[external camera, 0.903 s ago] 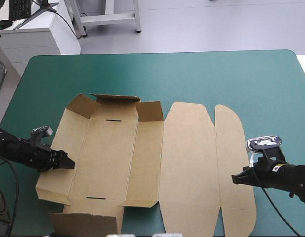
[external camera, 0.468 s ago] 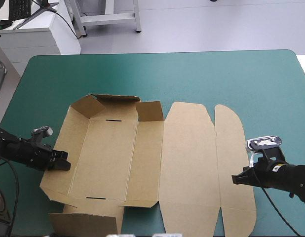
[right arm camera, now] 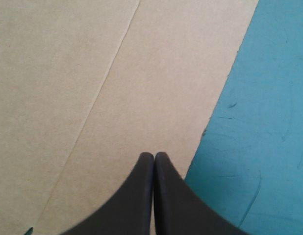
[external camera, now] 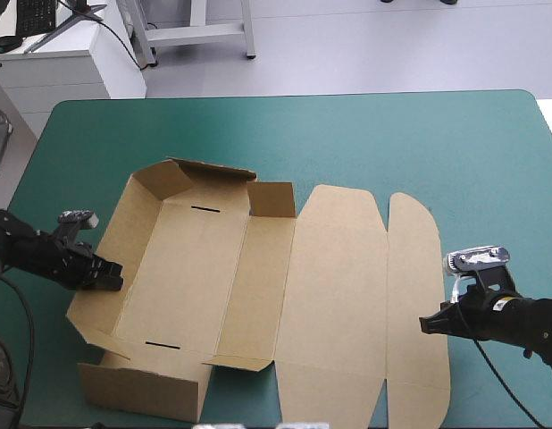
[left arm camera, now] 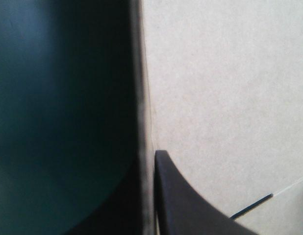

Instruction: Fold the box

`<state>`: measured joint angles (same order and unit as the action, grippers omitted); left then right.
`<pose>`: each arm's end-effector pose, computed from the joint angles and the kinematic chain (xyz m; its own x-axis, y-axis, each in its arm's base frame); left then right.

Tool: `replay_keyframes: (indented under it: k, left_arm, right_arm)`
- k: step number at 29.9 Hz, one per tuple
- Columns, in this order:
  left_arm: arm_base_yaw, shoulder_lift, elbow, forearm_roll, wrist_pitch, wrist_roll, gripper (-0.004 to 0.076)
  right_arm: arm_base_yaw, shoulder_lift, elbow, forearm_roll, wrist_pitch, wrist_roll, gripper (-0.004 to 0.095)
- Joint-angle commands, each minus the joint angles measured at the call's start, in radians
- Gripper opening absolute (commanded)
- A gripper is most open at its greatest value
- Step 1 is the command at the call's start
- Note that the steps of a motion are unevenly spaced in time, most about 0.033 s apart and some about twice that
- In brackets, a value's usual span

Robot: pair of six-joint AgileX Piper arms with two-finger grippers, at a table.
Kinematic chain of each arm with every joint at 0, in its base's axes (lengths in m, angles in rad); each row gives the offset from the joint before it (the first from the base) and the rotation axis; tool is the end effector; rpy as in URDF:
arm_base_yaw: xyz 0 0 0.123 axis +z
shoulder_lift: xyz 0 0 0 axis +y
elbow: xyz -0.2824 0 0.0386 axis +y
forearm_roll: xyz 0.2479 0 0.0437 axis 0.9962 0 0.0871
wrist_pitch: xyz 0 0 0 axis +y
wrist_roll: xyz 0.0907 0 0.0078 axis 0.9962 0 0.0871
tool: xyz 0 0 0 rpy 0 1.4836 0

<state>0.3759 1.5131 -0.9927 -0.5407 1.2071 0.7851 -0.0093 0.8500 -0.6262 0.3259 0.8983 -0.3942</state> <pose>0.2558 0.0538 0.2420 -0.9593 0.1337 -0.2486 0.2296 0.8817 -0.4121 0.1411 0.0215 0.2736 -0.8081 -0.1722 -0.5633 -0.2794 0.9539 0.1092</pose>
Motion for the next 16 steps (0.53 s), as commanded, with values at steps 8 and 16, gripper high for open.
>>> replay_keyframes:
  k: [8,16]
  left_arm:
    - [-0.447,-0.010,-0.358,0.363,-0.215,0.016,-0.0010]
    - [-0.755,0.088,-0.464,0.717,-0.449,0.004,-0.0010]
  right_arm:
    - [0.001,-0.010,-0.023,0.017,0.001,-0.001,-0.0020]
    - [0.001,-0.010,-0.023,0.017,0.034,0.004,-0.0020]
